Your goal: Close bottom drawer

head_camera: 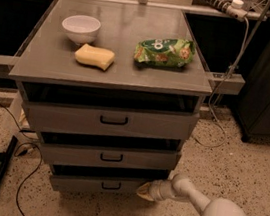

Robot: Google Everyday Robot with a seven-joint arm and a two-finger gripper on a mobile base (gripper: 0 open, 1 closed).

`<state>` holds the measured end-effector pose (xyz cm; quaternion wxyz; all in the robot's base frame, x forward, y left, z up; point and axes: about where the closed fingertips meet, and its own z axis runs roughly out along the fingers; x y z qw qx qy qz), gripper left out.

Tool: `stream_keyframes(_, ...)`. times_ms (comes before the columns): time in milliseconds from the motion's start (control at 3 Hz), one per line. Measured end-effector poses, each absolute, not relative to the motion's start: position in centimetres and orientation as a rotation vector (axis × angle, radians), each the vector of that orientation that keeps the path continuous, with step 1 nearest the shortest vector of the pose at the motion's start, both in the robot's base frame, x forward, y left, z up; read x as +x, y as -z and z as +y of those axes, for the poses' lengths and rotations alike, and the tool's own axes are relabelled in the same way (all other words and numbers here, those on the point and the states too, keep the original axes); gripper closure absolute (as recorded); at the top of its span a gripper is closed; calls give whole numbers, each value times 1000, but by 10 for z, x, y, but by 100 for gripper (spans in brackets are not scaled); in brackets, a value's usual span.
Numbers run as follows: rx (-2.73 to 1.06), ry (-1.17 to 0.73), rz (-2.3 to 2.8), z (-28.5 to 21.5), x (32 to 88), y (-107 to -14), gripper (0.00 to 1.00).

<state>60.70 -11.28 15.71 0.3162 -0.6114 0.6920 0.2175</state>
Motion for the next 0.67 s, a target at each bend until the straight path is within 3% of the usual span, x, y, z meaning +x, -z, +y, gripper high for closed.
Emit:
stream_keyframes(333,-1632,-627,1828,-113,584,-154,12)
stream_keyframes(667,-1632,-629,1828,-113,583,-153,0)
